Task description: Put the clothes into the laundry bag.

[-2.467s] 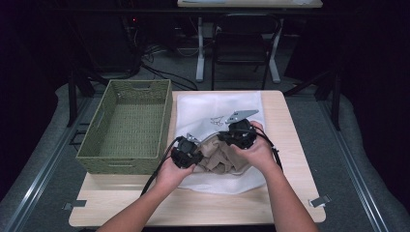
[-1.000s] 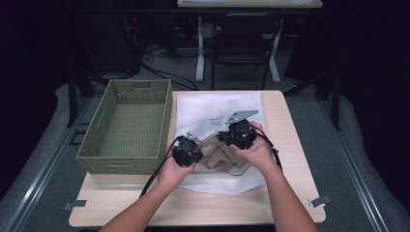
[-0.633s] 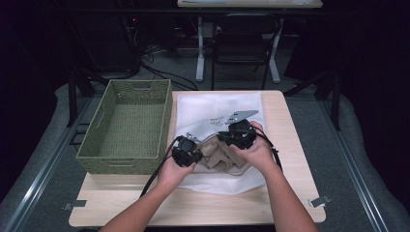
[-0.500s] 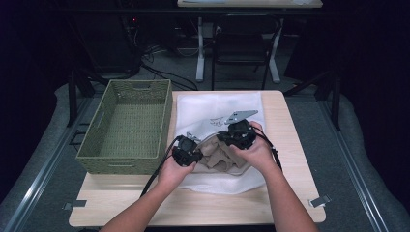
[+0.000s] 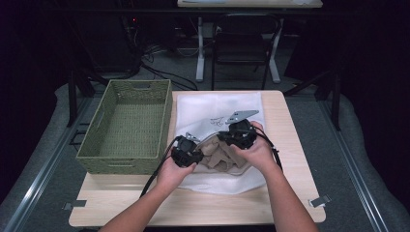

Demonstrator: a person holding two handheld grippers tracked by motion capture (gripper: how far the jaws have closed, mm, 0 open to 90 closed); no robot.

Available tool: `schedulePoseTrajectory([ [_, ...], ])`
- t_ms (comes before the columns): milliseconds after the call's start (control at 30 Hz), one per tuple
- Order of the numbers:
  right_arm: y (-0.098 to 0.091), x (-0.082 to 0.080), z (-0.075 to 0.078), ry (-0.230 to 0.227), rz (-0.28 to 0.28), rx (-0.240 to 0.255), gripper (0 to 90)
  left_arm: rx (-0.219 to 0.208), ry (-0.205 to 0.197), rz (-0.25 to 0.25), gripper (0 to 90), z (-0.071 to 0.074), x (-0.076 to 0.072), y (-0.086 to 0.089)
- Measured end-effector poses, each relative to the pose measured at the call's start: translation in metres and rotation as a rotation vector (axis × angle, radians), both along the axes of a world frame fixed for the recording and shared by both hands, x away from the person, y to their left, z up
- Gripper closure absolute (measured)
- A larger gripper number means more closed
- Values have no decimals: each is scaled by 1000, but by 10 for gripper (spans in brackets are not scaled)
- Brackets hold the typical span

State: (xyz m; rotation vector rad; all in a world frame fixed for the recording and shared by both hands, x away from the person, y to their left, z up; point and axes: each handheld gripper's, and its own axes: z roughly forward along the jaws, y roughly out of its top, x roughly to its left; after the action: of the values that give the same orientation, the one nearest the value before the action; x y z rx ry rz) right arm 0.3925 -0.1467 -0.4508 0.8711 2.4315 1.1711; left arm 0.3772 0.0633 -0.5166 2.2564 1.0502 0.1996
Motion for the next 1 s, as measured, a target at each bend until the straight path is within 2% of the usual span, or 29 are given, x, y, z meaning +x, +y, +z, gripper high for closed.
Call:
schedulePoseTrajectory([
  [133,0,0,0,0,0,1,867,-5,-3,-14,749,6,-5,4],
  [200,-1,0,1,0,-1,2,868,-22,-3,-14,726,8,-8,6],
  [533,-1,-3,4,-9,-3,4,868,-32,-11,-51,712,18,-21,13],
  [900,1,-8,10,-32,6,4,871,-43,-30,-61,706,24,-33,18],
  [1000,1,-9,11,-33,8,2,871,-34,-32,-74,705,26,-35,21],
])
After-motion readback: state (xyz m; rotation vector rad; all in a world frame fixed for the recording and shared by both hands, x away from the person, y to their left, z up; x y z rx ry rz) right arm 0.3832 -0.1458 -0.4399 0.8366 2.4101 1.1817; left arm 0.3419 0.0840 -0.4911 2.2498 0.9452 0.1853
